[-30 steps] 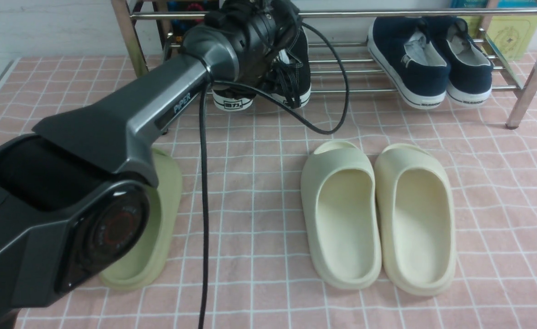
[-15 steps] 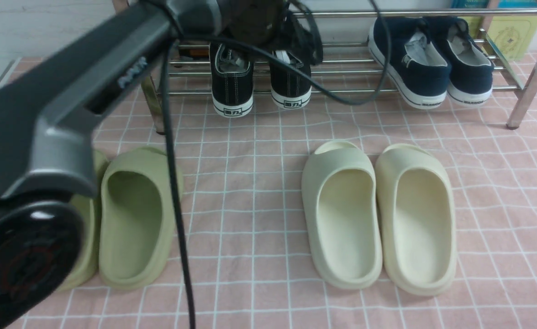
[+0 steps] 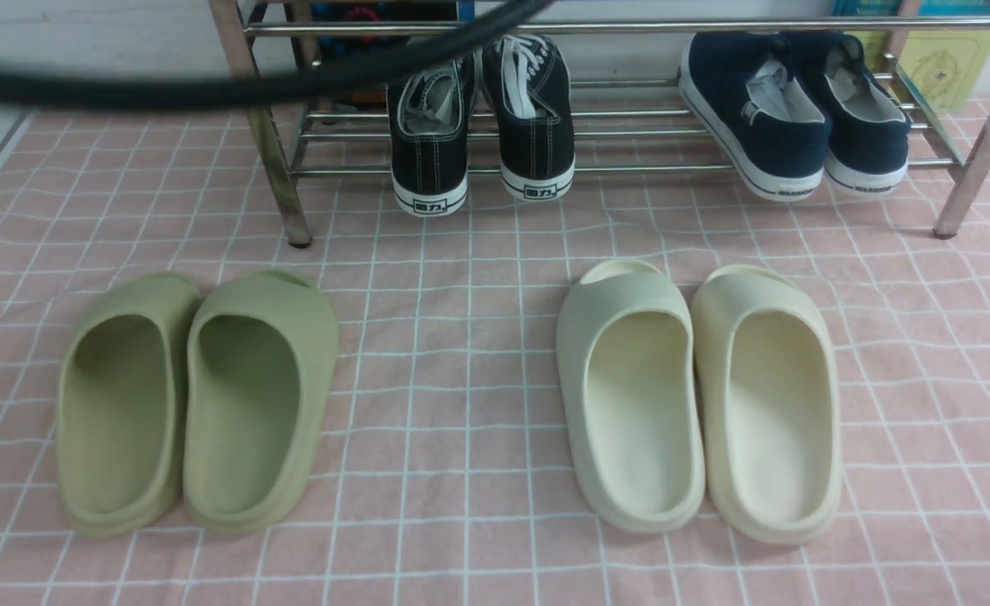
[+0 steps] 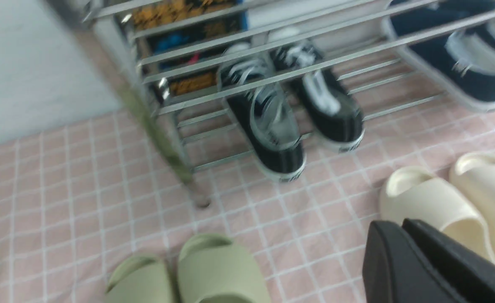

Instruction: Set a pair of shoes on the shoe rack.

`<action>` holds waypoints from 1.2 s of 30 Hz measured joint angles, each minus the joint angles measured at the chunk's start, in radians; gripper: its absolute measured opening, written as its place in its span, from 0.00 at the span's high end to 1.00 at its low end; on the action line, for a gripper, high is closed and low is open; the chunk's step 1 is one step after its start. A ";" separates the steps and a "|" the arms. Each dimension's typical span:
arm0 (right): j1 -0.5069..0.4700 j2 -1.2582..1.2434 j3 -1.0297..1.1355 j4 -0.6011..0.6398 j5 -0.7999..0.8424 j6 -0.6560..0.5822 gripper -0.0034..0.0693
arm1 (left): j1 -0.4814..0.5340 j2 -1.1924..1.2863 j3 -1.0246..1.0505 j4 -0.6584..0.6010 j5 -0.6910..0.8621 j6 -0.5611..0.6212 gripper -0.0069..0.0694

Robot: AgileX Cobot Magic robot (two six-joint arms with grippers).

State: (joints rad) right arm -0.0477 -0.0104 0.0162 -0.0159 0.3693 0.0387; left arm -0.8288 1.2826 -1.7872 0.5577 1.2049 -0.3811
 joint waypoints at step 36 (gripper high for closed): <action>0.000 0.000 0.000 -0.001 0.000 0.000 0.62 | -0.001 -1.233 1.504 0.235 -0.499 -0.748 0.88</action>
State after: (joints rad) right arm -0.0477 -0.0104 0.0162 -0.0166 0.3693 0.0387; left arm -0.8296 0.0498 -0.2829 0.7930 0.7058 -1.1296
